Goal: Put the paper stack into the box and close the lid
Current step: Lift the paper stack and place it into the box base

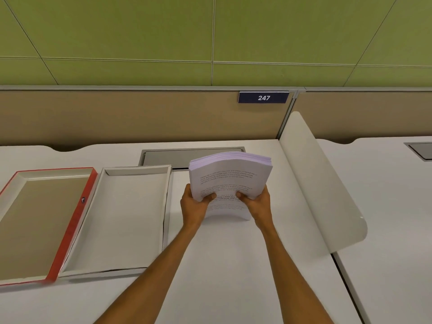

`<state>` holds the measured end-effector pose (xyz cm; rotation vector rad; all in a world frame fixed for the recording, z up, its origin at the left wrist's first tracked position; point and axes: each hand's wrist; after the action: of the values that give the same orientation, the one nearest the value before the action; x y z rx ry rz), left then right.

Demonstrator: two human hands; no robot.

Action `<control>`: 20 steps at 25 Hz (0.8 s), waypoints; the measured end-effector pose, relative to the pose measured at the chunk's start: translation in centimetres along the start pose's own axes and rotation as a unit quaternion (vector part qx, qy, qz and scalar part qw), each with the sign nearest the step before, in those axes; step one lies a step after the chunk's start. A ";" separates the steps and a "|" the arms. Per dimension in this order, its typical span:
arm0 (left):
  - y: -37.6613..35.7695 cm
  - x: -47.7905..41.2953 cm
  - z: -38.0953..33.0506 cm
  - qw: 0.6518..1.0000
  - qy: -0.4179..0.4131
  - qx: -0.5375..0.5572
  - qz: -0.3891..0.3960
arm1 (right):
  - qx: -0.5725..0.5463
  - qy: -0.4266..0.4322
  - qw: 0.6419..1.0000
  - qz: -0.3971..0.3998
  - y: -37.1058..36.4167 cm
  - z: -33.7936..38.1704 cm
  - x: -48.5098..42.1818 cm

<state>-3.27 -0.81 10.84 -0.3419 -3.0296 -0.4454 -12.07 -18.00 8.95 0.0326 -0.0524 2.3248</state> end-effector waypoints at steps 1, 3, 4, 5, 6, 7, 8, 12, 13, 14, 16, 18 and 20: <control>0.2 -0.4 0.3 1.000 0.003 0.001 0.008 | 0.002 0.003 1.000 0.008 0.3 0.2 0.0; 0.7 -1.1 0.9 1.000 0.010 0.001 0.018 | -0.007 0.004 1.000 0.019 0.9 0.6 0.1; 0.8 -1.3 1.0 1.000 0.014 0.001 0.021 | -0.013 0.004 1.000 0.024 1.2 0.8 0.2; 0.8 -1.3 1.0 1.000 0.015 0.002 0.026 | -0.017 0.002 0.999 0.030 1.2 0.9 0.3; 0.7 -1.3 0.9 0.999 0.015 0.004 0.031 | -0.020 -0.002 0.999 0.035 1.0 0.9 0.4; 0.5 -1.1 0.8 0.999 0.014 0.006 0.034 | -0.021 -0.006 0.999 0.035 0.7 0.9 0.6; 0.3 -1.0 0.9 0.999 0.012 0.009 0.032 | -0.023 -0.007 0.999 0.028 0.3 0.8 0.8; -0.1 -0.7 1.4 0.999 0.020 0.021 0.021 | -0.027 -0.003 1.000 -0.014 -0.6 0.1 1.2; -0.2 -0.6 1.4 0.999 0.023 0.024 0.020 | -0.026 -0.004 0.999 -0.021 -0.7 -0.1 1.2; -0.2 -0.4 1.3 0.999 0.026 0.027 0.016 | -0.025 -0.007 0.999 -0.030 -0.9 -0.1 1.2; -0.2 -0.3 0.9 0.999 0.027 0.025 0.009 | -0.019 -0.012 0.999 -0.041 -1.3 0.0 1.3; 0.1 -0.5 0.8 0.999 0.030 0.018 0.013 | -0.002 -0.018 0.999 -0.047 -1.6 0.6 1.3; 0.6 -0.9 0.3 0.999 0.033 -0.006 0.017 | 0.022 -0.024 0.999 -0.036 -1.7 1.7 1.1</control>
<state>-2.27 -0.35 10.67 -0.3714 -2.9532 -0.4631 -11.61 -16.15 10.76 0.1103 -0.0229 2.2539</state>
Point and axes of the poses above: each hand's wrist, its own x-axis away from the middle knuckle, its own y-axis out of the back of the hand, z = x × y, and after that the axes turned 9 degrees about -x, right-handed
